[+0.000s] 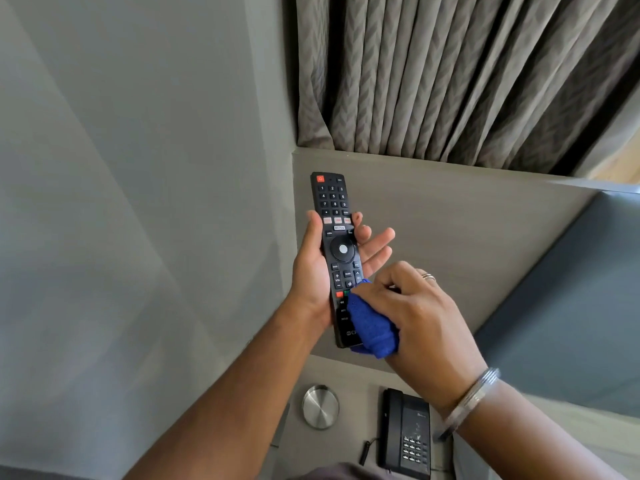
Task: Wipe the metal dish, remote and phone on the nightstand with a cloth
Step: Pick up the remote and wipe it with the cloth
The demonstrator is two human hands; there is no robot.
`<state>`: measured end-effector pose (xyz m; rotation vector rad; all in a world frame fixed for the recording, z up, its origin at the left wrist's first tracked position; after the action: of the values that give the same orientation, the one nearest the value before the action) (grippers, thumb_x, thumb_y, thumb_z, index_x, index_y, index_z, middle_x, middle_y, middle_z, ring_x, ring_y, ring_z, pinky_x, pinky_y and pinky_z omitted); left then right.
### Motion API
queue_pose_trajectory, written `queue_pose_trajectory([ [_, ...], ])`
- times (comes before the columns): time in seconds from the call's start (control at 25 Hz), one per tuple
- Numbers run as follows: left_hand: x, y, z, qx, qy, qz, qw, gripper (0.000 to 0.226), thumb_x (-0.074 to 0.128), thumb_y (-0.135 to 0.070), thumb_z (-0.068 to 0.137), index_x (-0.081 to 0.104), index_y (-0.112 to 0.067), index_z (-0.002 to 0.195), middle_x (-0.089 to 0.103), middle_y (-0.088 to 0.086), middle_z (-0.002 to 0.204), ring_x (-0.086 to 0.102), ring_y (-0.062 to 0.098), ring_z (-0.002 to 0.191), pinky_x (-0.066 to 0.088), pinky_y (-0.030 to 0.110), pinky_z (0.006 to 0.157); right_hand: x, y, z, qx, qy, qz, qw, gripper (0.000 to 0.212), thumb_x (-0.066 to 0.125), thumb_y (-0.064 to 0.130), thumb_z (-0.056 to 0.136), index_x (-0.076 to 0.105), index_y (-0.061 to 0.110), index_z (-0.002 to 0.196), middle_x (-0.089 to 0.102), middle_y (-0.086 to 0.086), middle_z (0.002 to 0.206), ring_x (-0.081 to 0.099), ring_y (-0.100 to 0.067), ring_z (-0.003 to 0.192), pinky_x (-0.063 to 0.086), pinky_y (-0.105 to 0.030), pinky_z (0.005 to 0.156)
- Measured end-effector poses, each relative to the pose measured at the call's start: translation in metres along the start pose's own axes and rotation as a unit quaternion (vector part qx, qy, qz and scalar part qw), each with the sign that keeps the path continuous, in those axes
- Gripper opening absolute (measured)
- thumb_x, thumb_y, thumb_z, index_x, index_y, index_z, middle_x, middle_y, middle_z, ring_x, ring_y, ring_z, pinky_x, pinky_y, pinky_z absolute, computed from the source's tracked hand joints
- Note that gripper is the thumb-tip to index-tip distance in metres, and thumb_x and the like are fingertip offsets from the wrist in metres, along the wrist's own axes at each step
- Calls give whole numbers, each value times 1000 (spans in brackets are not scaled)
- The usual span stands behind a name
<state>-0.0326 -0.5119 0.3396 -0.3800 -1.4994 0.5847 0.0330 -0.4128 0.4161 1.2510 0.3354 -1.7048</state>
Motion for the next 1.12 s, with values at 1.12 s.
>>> queue_pose_trajectory([
  [1.12, 4, 20, -18, -17, 14, -39, 999, 62, 34, -63, 98, 56, -7, 112, 62, 4, 78, 65, 39, 113, 52, 48, 98, 9, -41, -22, 2, 130, -123, 984, 26, 73, 18, 69, 70, 25, 94, 59, 1, 92, 53, -23, 75, 52, -37, 62],
])
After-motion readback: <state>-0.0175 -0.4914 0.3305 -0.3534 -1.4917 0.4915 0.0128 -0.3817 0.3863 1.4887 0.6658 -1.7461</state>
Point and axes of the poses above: each hand's wrist, its own z-axis towards the middle knuckle, its own x-axis out of the palm, y = z × x, the point moved 10 cm from there along z, towards the middle knuckle
